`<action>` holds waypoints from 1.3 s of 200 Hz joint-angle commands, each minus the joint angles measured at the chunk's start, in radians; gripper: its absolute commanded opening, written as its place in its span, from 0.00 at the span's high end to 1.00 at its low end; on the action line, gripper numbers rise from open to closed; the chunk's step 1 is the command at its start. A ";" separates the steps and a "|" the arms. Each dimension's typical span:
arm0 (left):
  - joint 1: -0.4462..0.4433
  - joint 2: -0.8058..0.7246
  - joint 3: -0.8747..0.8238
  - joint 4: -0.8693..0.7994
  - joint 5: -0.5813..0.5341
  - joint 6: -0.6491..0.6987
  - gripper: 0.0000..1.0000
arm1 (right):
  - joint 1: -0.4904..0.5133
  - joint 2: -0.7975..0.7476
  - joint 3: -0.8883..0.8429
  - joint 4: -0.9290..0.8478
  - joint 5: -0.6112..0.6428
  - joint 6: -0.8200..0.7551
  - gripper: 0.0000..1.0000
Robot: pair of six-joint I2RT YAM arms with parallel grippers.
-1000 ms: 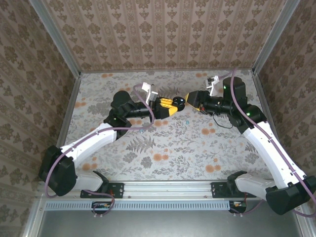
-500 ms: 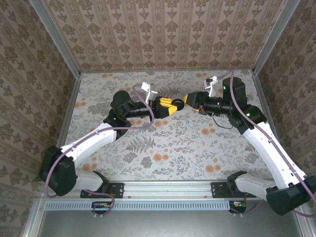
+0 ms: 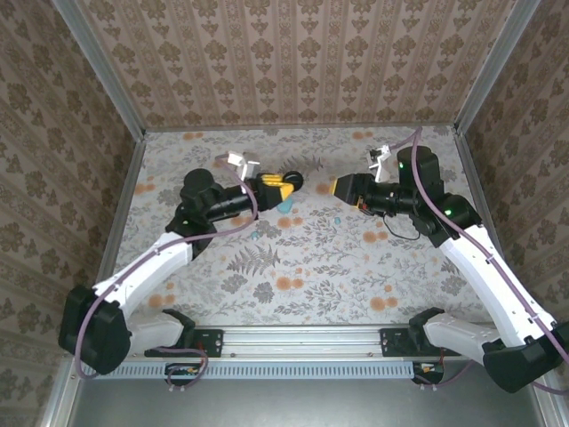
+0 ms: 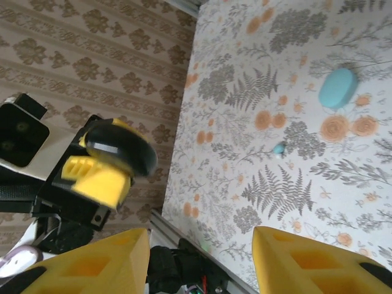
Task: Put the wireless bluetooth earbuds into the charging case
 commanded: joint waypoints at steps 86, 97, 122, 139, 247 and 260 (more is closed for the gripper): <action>0.547 0.052 -0.179 -0.442 -0.095 -0.049 1.00 | 0.117 0.178 0.070 -0.183 0.241 -0.090 0.52; 0.560 0.084 -0.176 -0.454 -0.108 -0.031 1.00 | 0.161 0.228 0.117 -0.229 0.291 -0.130 0.52; 0.566 0.174 -0.155 -0.451 -0.118 -0.008 1.00 | 0.241 0.392 0.248 -0.340 0.363 -0.203 0.51; 0.564 0.256 -0.130 -0.428 -0.092 -0.018 0.99 | 0.267 0.472 0.297 -0.344 0.361 -0.212 0.51; 0.427 0.586 0.118 -0.535 -0.135 0.008 0.86 | 0.301 0.597 0.323 -0.276 0.298 -0.213 0.51; 0.428 0.575 0.127 -0.575 -0.194 0.030 0.78 | 0.301 0.581 0.305 -0.275 0.306 -0.213 0.51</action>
